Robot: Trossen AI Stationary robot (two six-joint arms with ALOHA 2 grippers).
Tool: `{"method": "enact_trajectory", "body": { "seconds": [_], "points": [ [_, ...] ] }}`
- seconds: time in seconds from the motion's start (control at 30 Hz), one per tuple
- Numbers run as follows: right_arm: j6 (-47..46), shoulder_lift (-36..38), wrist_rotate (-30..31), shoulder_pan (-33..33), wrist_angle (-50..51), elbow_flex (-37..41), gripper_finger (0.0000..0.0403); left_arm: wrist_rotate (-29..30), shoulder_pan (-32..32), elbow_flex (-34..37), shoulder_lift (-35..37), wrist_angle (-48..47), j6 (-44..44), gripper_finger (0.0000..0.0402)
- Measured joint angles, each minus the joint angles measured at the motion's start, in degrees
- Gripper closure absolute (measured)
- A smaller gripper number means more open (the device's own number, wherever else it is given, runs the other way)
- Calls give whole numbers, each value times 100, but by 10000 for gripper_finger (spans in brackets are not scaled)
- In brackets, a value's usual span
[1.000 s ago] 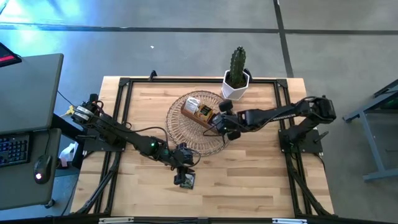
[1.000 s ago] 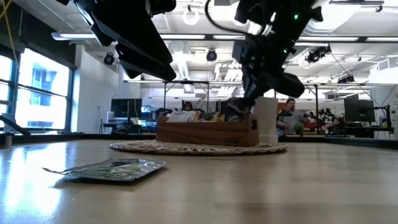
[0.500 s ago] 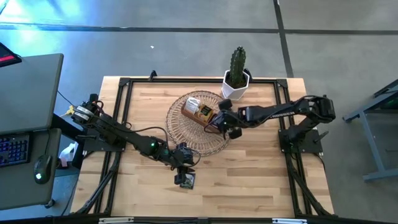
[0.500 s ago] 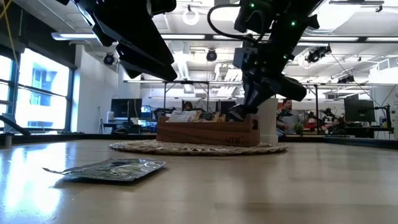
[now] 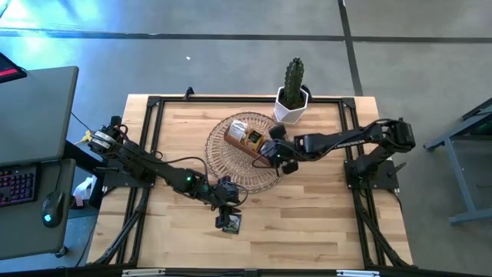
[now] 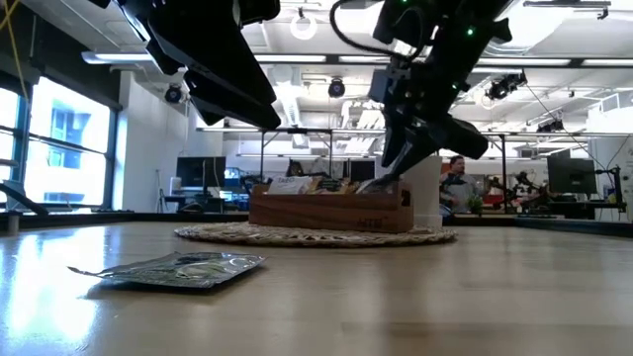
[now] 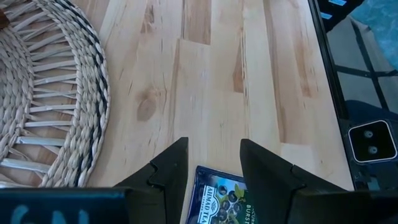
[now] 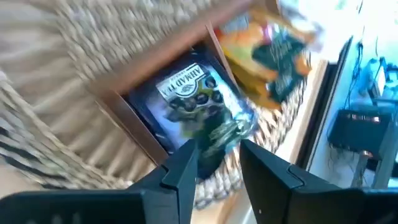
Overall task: Pick & Place Tea
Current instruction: Put the purple tea pack into the right section of the wooden organizer
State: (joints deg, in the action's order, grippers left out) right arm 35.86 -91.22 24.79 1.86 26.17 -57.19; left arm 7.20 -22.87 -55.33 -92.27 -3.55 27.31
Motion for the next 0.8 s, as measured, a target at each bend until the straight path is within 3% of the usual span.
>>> {"method": "enact_trajectory", "body": {
  "seconds": [0.2,0.37,0.53,0.67,0.8],
  "points": [
    [-44,0,-653,-207,-493,-7,295,-1,0,-1,0,2,-9,257],
    [-271,-15,-832,1,-696,-7,317,-2,0,0,0,2,-11,257],
    [-216,-469,-1279,173,-975,-20,352,0,0,0,0,5,-13,257],
    [-1,-852,-887,187,-1036,-35,393,-3,0,-2,0,2,-15,257],
    [22,-928,-751,193,-797,-33,395,-13,0,0,-2,-2,-26,257]
  ]
}}
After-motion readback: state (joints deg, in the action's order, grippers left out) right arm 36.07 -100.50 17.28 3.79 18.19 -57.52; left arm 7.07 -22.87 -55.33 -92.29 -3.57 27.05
